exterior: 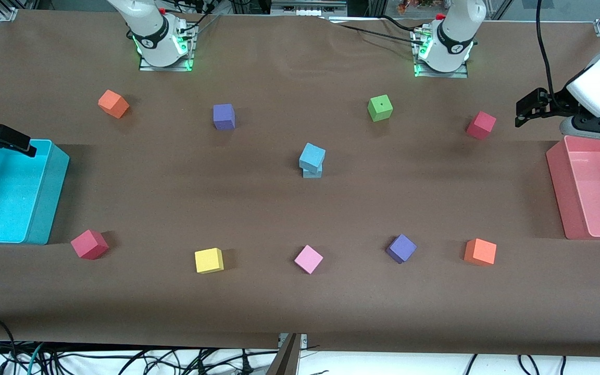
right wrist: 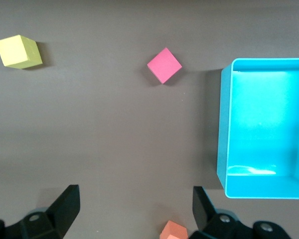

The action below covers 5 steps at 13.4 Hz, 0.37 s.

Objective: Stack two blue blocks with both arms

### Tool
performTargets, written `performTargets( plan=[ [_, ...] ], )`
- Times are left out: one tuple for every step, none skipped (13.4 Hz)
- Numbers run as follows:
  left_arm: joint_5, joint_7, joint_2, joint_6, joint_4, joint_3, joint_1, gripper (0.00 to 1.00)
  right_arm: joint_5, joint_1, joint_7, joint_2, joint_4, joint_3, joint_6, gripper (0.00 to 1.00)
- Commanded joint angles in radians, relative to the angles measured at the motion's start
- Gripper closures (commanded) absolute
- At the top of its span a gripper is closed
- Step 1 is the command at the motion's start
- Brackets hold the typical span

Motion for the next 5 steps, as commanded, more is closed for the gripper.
performTargets(
  plan=[
    [0.022,0.017,0.014,-0.027,0.036,0.0,0.001,0.0,-0.027,-0.002,0.018,-0.028,-0.018,0.01,-0.012,0.0],
    [0.022,0.017,0.014,-0.027,0.036,0.0,0.001,0.0,-0.032,0.001,0.021,-0.022,-0.011,0.01,-0.014,0.0],
    [0.022,0.017,0.014,-0.029,0.036,0.0,0.001,0.0,-0.035,0.001,0.021,-0.017,0.0,0.01,-0.012,0.0],
    [0.022,0.017,0.014,-0.029,0.036,0.0,0.001,0.0,-0.035,0.001,0.019,-0.011,0.008,0.01,-0.012,0.0],
    [0.022,0.017,0.014,-0.03,0.036,0.002,0.001,0.0,-0.033,0.001,0.025,-0.006,0.009,0.01,-0.011,0.0]
  ],
)
